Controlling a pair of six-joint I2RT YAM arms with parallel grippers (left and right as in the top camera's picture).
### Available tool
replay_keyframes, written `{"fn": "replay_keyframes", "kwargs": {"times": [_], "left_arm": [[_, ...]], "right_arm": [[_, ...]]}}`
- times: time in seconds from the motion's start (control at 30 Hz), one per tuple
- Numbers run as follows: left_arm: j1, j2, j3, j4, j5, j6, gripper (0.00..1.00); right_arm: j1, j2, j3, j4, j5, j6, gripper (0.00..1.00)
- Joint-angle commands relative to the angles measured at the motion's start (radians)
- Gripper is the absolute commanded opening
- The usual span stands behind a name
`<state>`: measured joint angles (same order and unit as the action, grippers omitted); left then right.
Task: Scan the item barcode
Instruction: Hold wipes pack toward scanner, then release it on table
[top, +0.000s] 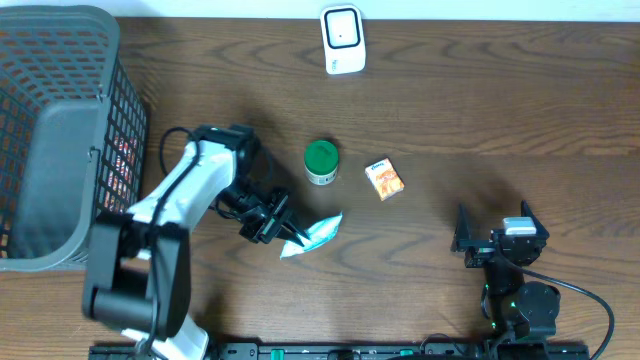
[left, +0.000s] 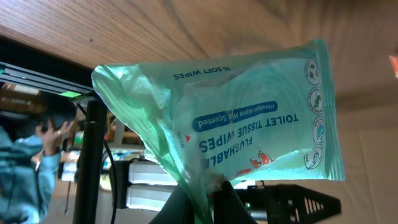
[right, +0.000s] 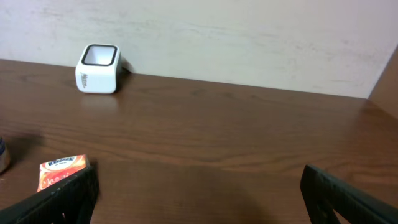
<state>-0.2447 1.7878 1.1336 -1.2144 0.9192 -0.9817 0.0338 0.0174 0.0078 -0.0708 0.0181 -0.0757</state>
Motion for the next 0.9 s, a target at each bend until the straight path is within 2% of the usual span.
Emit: {"fn": "replay_keyframes", "kwargs": {"times": [0.0,0.17,0.37,0.4,0.43,0.6,0.77,0.87], "left_arm": [[-0.008,0.082,-0.008,-0.004,0.077,0.064,0.08],[-0.008,0.189,-0.008,0.001,0.144,0.091,0.07],[0.002,0.229,-0.006,0.068,0.147,0.091,0.16],[0.007,0.227,-0.003,0.079,0.146,0.091,0.30],[0.015,0.224,0.010,0.083,0.142,0.100,0.36],[0.021,0.224,0.056,0.083,0.137,0.137,0.39],[0.021,0.219,0.140,0.083,0.002,0.140,0.38],[0.016,0.183,0.213,0.079,-0.166,0.140,0.38]], "right_arm": [[-0.013,-0.004,-0.002,-0.003,-0.002,0.016,0.99],[-0.013,-0.004,-0.002,-0.003,-0.002,0.016,0.99],[-0.013,-0.004,-0.002,-0.003,-0.002,0.015,0.99],[-0.013,-0.004,-0.002,-0.003,-0.002,0.015,0.99],[-0.013,-0.004,-0.002,-0.003,-0.002,0.016,0.99],[-0.013,-0.004,-0.002,-0.003,-0.002,0.015,0.99],[-0.013,-0.004,-0.002,-0.003,-0.002,0.016,0.99],[-0.013,-0.004,-0.002,-0.003,-0.002,0.015,0.99]]}}
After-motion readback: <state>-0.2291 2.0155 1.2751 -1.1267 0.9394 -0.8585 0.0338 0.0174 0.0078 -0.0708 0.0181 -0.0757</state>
